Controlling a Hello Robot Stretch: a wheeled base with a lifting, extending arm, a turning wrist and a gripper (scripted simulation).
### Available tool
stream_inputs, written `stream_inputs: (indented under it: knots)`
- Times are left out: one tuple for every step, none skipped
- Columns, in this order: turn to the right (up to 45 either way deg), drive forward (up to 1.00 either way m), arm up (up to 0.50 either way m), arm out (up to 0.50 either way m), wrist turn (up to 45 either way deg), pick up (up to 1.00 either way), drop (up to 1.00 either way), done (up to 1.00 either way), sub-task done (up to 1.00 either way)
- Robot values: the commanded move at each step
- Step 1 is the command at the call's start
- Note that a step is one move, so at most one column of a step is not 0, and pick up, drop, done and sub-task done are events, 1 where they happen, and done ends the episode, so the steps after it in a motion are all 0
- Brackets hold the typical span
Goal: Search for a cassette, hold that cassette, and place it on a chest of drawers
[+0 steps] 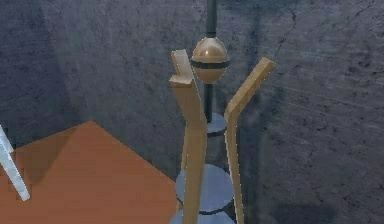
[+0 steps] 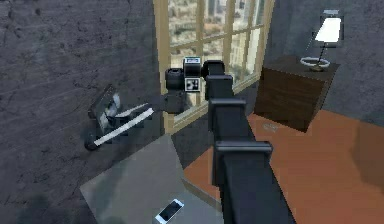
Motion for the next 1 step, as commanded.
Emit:
stream_inputs:
  knots:
    - [0.0, 0.00, 0.00, 0.00, -45.0, 0.00, 0.00, 0.00, 0.00]
